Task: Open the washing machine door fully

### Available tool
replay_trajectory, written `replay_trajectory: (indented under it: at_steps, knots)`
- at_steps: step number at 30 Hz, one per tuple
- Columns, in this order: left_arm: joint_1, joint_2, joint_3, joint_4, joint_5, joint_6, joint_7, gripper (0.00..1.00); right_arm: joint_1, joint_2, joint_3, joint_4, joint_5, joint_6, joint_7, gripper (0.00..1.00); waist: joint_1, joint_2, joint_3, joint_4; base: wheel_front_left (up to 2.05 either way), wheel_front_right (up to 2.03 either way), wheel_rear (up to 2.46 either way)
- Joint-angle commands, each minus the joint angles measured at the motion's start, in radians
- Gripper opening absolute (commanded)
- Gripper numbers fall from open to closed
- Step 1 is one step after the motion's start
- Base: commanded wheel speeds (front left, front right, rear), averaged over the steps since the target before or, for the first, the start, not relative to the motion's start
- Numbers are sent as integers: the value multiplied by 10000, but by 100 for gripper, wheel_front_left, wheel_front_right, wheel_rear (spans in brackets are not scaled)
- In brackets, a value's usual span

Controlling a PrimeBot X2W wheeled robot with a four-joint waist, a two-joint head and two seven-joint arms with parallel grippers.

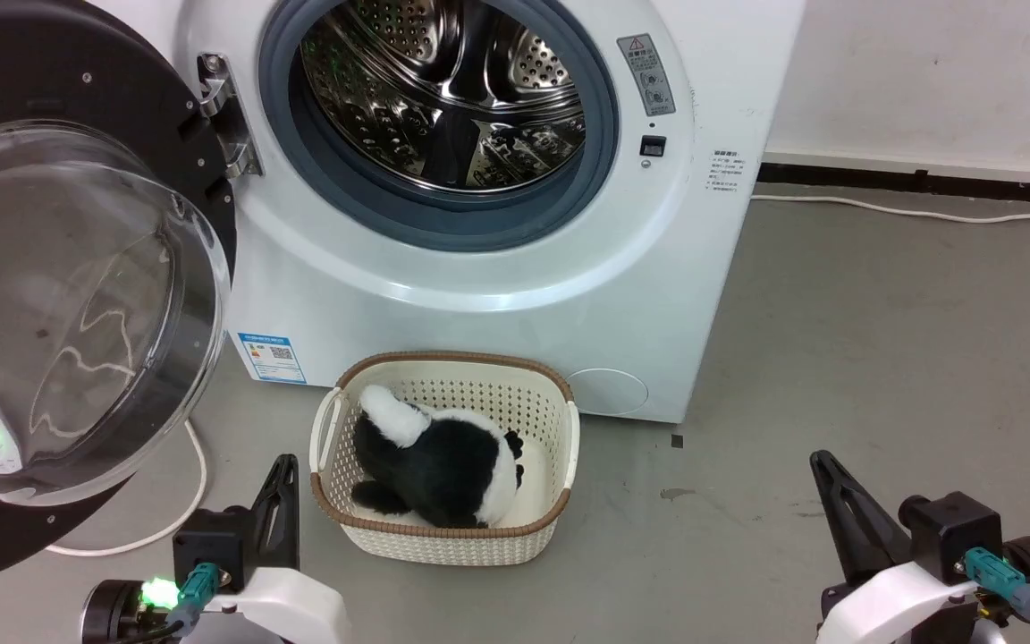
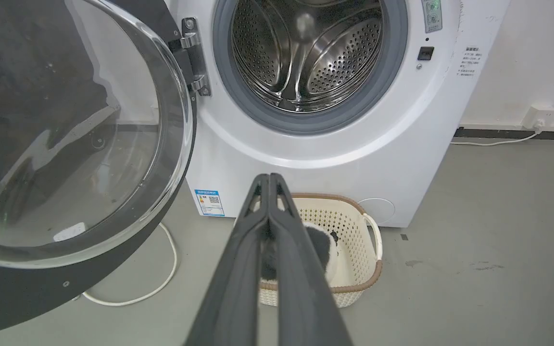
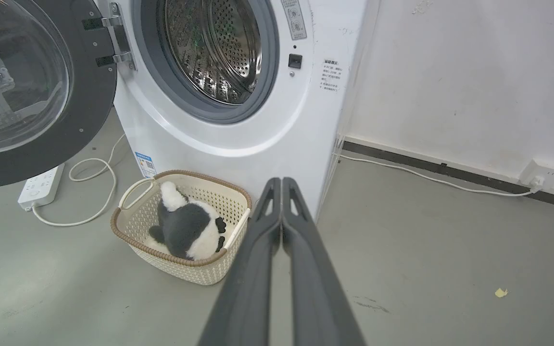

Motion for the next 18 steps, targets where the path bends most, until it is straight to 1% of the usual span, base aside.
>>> replay_trajectory:
  at_steps: [1, 18]
  knots:
    - [-151, 3, 7, -43, 89, -55, 3, 0, -131, 45, -9, -20, -78, 8, 5, 0, 0, 0, 0, 1, 0, 0, 0]
    - [-151, 3, 7, -43, 89, -55, 3, 0, -131, 45, -9, -20, -78, 8, 5, 0, 0, 0, 0, 1, 0, 0, 0]
